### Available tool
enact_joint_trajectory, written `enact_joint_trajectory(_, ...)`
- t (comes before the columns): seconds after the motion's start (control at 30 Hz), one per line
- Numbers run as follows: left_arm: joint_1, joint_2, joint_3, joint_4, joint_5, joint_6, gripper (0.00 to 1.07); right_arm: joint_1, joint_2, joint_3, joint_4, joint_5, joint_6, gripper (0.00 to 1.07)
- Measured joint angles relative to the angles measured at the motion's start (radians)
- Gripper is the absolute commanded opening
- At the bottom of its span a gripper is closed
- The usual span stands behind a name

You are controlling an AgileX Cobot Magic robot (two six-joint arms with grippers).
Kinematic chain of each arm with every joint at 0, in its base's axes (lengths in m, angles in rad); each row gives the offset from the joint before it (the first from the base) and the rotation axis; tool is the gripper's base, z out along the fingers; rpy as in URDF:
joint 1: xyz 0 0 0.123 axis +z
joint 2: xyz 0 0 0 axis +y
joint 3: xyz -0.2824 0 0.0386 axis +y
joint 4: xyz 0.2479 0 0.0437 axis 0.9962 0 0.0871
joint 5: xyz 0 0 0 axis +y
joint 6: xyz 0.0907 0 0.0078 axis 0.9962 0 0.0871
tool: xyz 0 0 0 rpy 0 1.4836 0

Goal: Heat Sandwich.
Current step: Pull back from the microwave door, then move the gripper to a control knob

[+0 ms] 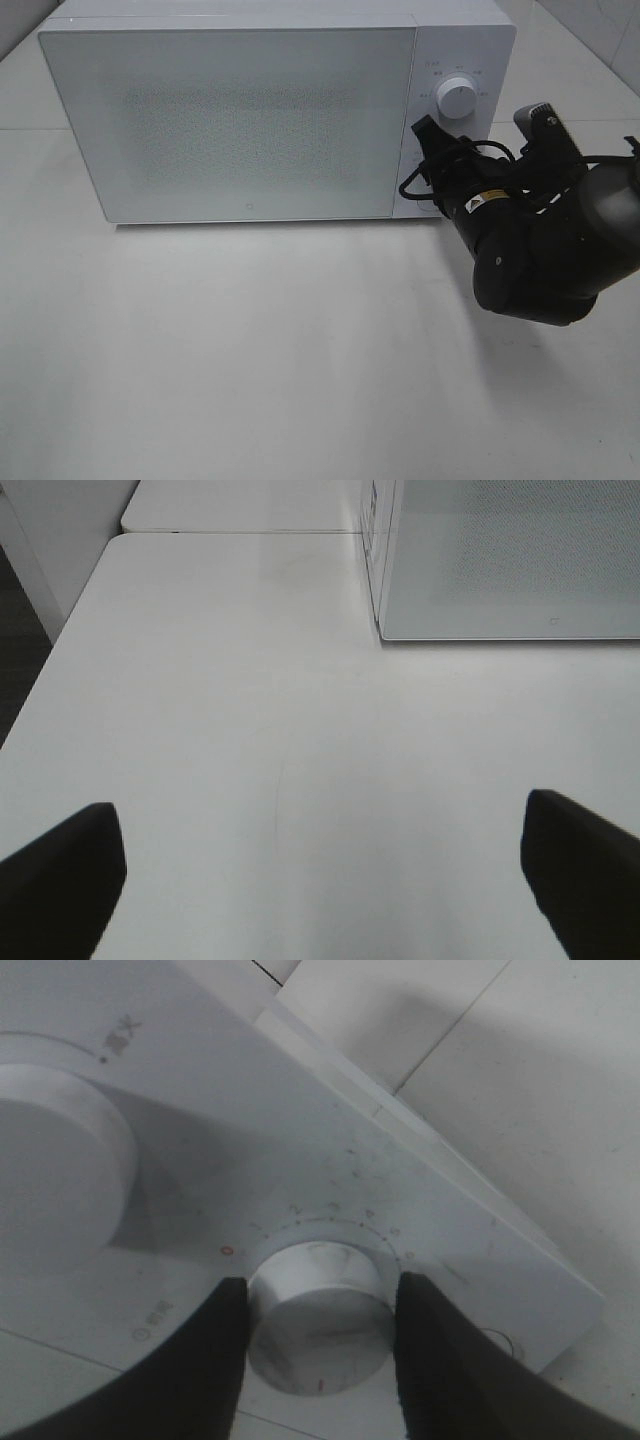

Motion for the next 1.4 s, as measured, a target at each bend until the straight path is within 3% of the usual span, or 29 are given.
enact_joint_trajectory(0.97, 0.000, 0.000, 0.000, 0.000, 0.000, 0.000, 1.04, 0.000, 0.000, 0.000, 0.014, 0.011, 0.744, 0.19)
enact_joint_trajectory(1.4, 0.000, 0.000, 0.000, 0.000, 0.000, 0.000, 1.04, 0.002, 0.000, 0.000, 0.023, 0.011, 0.773, 0.21)
